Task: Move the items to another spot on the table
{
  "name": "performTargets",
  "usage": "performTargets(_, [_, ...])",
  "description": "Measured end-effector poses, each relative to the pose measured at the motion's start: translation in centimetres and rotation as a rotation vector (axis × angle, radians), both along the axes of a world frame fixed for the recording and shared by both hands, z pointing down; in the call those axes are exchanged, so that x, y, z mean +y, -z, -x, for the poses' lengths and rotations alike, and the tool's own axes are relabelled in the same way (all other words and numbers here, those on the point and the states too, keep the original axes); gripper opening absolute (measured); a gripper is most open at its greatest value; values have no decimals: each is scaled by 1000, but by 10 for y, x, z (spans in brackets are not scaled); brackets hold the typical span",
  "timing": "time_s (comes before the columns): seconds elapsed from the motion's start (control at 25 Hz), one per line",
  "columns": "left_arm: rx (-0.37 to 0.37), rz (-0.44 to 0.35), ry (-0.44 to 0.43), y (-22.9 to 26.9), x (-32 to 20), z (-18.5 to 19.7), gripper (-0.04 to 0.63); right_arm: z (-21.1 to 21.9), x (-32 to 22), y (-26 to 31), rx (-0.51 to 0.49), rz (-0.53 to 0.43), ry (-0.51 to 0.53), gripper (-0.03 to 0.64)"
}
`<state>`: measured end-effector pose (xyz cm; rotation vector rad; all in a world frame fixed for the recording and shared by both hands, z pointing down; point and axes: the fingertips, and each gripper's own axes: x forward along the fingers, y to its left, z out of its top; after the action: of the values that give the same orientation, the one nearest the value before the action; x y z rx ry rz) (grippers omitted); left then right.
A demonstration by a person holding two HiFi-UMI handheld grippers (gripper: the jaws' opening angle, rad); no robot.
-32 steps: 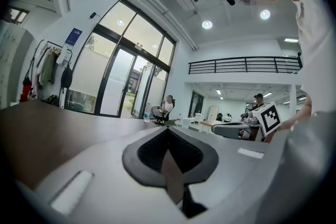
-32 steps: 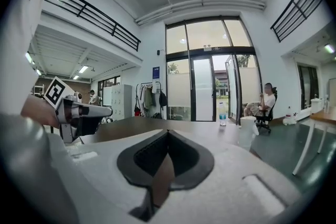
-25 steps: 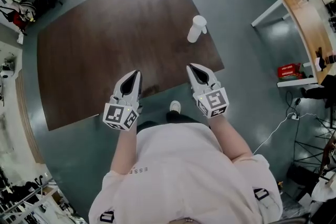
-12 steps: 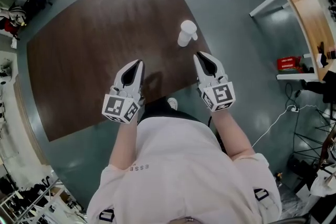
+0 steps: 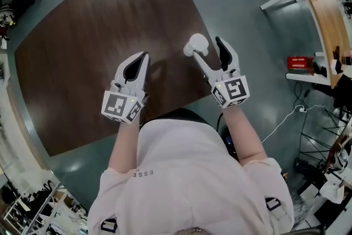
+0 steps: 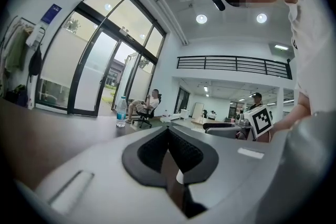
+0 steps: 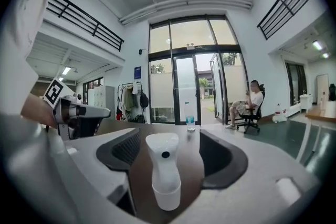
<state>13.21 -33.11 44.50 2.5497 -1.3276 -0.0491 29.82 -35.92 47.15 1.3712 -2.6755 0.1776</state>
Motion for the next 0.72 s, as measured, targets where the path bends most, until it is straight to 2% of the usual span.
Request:
performTargets(0.32, [-5,71,23,-32,-22,12,15,32,-21,-38,31,73,127,339])
performTargets(0.48, [13,89,36,-40,-24,16,15,38,-23,-48,49,78,158,331])
performTargets(0.52, [14,92,41,-43,-25,17,15,38,-24,-49,50,80,165,314])
performTargets(0.6, [11,99,48,-46,-26,19,15,40,-25,-49,60,76,177,189])
performTargets(0.72, [7,103,48,-49,-19,21,15,41,-21,-49,84,72,181,182])
